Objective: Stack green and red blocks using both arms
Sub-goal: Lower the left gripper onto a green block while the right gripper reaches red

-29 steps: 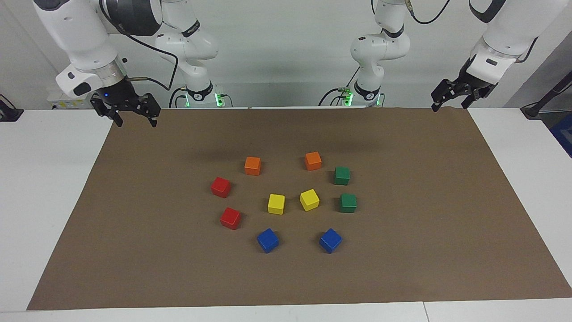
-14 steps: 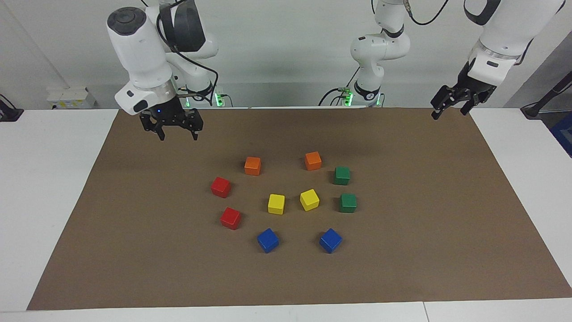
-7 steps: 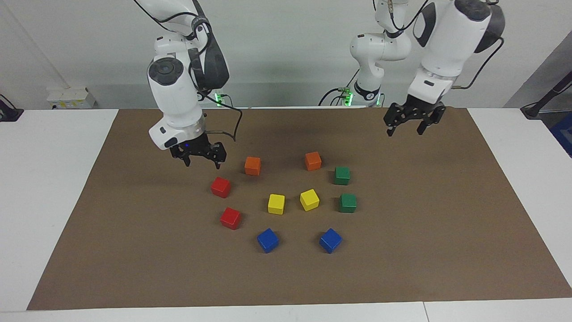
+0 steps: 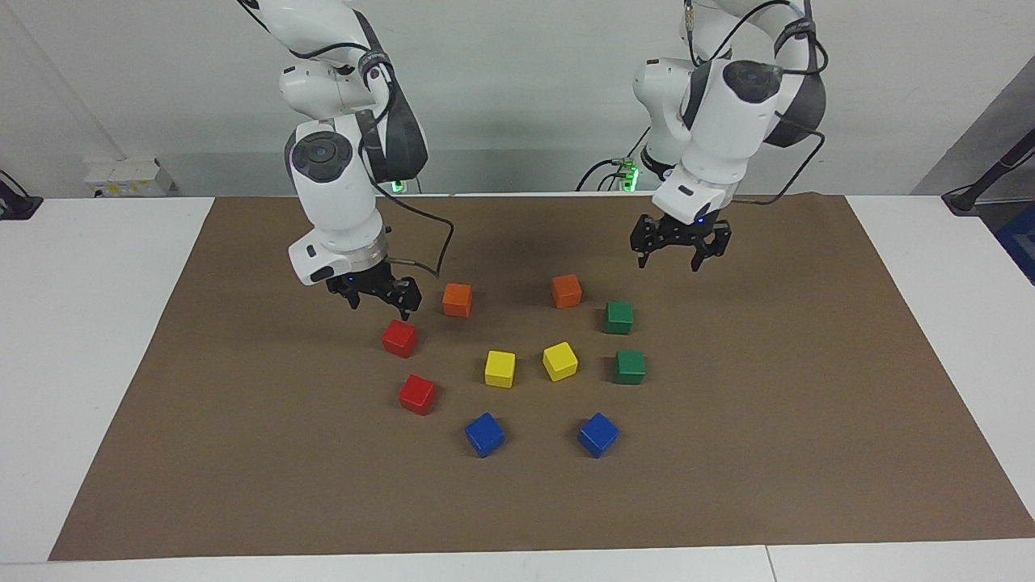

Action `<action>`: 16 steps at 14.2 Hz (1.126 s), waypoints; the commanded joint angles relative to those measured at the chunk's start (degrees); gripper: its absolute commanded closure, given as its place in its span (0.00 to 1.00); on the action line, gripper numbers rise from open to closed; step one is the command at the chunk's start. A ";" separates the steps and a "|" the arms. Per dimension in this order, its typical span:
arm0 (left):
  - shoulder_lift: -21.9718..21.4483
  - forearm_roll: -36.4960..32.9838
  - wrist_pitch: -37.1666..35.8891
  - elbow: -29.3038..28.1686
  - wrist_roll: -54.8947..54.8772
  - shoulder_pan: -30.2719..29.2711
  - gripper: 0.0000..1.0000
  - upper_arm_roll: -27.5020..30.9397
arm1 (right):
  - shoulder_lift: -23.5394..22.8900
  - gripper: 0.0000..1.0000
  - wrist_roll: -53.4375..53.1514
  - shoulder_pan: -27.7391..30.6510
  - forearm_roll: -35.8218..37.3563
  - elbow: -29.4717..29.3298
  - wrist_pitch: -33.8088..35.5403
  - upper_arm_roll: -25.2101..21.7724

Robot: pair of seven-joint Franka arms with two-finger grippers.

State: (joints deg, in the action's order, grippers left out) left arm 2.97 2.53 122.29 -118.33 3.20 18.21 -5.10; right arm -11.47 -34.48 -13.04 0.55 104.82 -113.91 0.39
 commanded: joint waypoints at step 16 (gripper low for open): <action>8.10 0.46 13.24 -5.07 2.60 4.11 0.00 1.14 | 1.18 0.01 -4.90 -0.23 -1.52 14.26 -16.78 0.58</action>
State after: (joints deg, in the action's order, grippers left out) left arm 10.16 2.53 134.14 -123.07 4.88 20.60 -5.06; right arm -12.06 -38.92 -13.35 0.23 115.97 -128.05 0.76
